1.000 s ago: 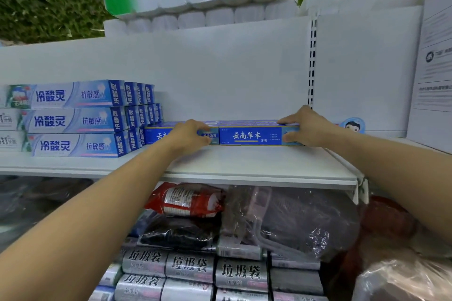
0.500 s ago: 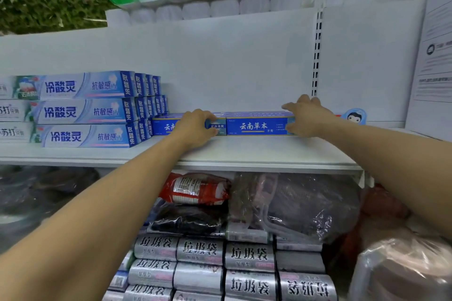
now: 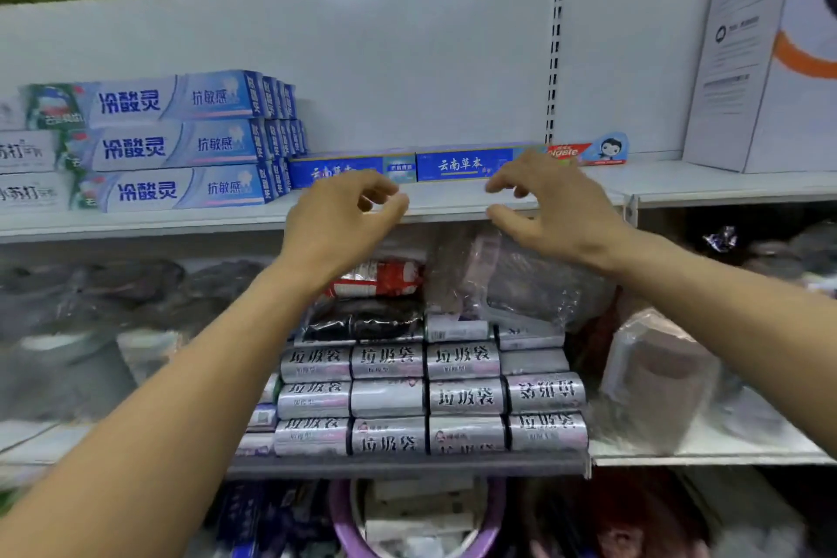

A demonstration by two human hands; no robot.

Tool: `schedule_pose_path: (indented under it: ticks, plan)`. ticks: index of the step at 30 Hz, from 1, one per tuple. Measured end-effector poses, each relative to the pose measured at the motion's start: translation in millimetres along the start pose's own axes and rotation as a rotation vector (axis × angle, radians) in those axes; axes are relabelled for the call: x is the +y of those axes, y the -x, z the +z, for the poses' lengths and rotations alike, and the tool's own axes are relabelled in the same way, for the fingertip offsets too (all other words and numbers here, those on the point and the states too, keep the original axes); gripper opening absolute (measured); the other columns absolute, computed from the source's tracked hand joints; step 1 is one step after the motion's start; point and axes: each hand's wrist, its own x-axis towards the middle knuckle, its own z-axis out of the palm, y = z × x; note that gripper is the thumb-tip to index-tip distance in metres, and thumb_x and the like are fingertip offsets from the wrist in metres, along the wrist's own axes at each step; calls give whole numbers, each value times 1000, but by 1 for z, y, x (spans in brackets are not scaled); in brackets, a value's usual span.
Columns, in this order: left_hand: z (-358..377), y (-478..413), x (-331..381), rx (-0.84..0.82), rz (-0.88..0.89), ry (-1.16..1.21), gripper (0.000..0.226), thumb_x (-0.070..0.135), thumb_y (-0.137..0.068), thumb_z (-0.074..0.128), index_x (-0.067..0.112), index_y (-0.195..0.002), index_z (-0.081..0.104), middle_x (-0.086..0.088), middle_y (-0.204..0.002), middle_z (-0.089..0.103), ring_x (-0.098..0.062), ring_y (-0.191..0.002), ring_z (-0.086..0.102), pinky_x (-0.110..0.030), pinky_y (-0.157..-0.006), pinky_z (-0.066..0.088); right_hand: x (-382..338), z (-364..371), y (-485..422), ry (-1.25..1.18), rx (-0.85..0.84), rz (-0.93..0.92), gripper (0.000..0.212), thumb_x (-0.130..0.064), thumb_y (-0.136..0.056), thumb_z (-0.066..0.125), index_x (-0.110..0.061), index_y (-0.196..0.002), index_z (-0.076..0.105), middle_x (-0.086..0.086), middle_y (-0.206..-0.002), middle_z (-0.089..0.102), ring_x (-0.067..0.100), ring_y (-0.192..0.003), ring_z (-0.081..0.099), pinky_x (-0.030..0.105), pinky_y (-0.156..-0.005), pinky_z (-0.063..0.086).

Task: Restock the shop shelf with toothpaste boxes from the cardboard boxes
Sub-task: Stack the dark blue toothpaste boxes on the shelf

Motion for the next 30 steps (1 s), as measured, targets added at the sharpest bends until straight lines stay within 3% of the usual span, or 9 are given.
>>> schedule_pose_path:
  ticks: [6, 10, 17, 20, 22, 24, 28, 30]
  plan:
    - [5, 97, 11, -66, -87, 217, 10, 27, -89, 65, 27, -96, 71, 13, -85, 71, 2, -75, 62, -15, -71, 47, -31, 6, 79, -53, -128, 45, 22, -28, -85, 63, -28, -108, 64, -3, -109, 55, 16, -99, 55, 41, -89, 44]
    - [24, 149, 10, -160, -205, 262, 15, 23, -91, 64, 22, -103, 72, 12, -91, 70, 0, -83, 62, -14, -76, 47, -42, 23, 128, -120, -258, 109, 21, -28, -87, 62, -28, -108, 64, -3, -112, 54, 20, -103, 56, 45, -94, 44]
    - [62, 248, -5, -363, -423, 334, 15, 24, -93, 62, 20, -106, 69, 6, -97, 70, -6, -88, 63, -19, -79, 48, -47, 59, 220, -223, -528, 227, 22, -29, -85, 62, -24, -106, 65, 2, -107, 58, 22, -96, 59, 44, -86, 49]
    - [80, 307, -22, -421, -577, 356, 13, 21, -93, 61, 23, -104, 68, 9, -91, 68, -1, -83, 62, -10, -69, 43, -45, 86, 269, -247, -660, 316, 21, -27, -84, 63, -25, -104, 67, -3, -99, 63, 19, -91, 61, 39, -84, 51]
    - [94, 345, -37, -493, -718, 382, 12, 19, -93, 61, 21, -104, 67, 5, -88, 67, -5, -78, 61, -12, -63, 43, -44, 106, 301, -255, -744, 391, 22, -28, -83, 64, -27, -105, 67, -5, -101, 62, 17, -95, 61, 38, -87, 50]
    - [110, 375, -54, -575, -829, 368, 13, 19, -93, 62, 20, -105, 65, -2, -90, 67, -10, -77, 61, -20, -67, 44, -41, 129, 329, -275, -836, 463, 22, -29, -82, 63, -28, -104, 66, -5, -103, 62, 17, -97, 61, 39, -91, 48]
    - [148, 411, -88, -687, -964, 246, 29, 18, -94, 59, 8, -121, 60, -5, -98, 61, -15, -86, 55, -13, -60, 41, -33, 175, 374, -303, -980, 585, 19, -27, -87, 64, -22, -105, 65, -3, -105, 66, 13, -89, 58, 33, -90, 48]
    - [170, 426, -107, -741, -1024, 187, 37, 22, -95, 59, 8, -128, 55, -5, -109, 60, -16, -94, 55, -19, -74, 41, -29, 200, 392, -297, -1024, 650, 22, -27, -88, 64, -19, -108, 64, 0, -104, 65, 17, -91, 59, 37, -88, 50]
